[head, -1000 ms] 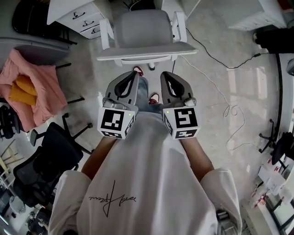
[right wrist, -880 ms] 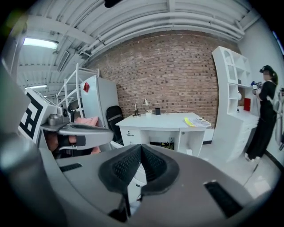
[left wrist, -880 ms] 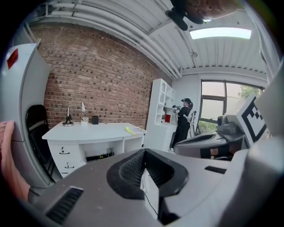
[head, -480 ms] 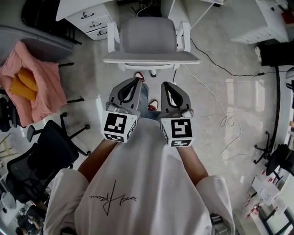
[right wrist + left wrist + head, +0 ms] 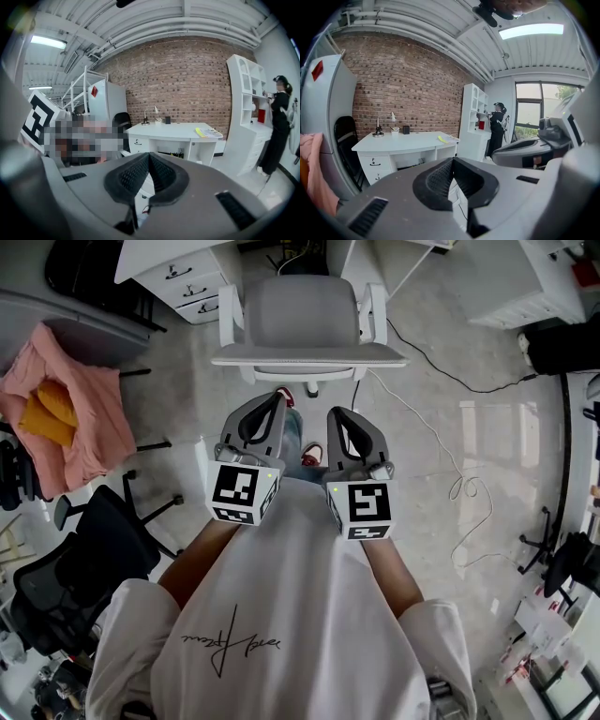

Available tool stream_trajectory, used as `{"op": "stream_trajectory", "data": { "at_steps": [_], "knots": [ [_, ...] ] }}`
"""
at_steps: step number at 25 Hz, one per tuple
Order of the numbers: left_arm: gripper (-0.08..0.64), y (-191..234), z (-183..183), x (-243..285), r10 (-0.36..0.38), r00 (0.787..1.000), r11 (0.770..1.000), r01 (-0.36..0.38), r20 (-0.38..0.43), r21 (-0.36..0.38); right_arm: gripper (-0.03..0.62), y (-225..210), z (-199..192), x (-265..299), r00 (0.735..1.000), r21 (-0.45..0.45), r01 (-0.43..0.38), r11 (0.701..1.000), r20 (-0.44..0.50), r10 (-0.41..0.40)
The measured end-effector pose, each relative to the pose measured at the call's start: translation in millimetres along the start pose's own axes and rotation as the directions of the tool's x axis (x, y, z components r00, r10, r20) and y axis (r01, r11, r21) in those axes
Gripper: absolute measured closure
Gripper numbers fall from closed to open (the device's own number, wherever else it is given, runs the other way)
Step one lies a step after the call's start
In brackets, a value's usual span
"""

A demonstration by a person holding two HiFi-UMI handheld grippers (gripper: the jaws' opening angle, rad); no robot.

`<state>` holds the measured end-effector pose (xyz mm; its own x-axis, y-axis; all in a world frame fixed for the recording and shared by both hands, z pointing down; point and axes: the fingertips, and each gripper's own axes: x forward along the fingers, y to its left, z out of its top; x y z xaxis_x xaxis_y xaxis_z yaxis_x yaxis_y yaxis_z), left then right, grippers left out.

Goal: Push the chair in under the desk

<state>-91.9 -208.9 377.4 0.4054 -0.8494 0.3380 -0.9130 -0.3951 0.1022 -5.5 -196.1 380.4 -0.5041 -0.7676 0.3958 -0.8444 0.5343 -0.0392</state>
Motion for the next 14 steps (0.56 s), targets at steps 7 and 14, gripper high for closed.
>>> {"op": "stream_trajectory", "data": {
  "at_steps": [7, 14],
  "knots": [
    [0.555, -4, 1, -4, 0.016, 1.0, 1.0, -0.016, 0.004, 0.007, 0.565, 2, 2, -5, 1.0, -0.002, -0.028, 1.0, 0.01, 0.028],
    [0.555, 9, 13, 3, 0.043, 0.998, 0.999, -0.044, 0.037, 0.026, 0.566, -4, 29, 11, 0.984, -0.039, -0.159, 0.986, 0.081, 0.162]
  ]
}}
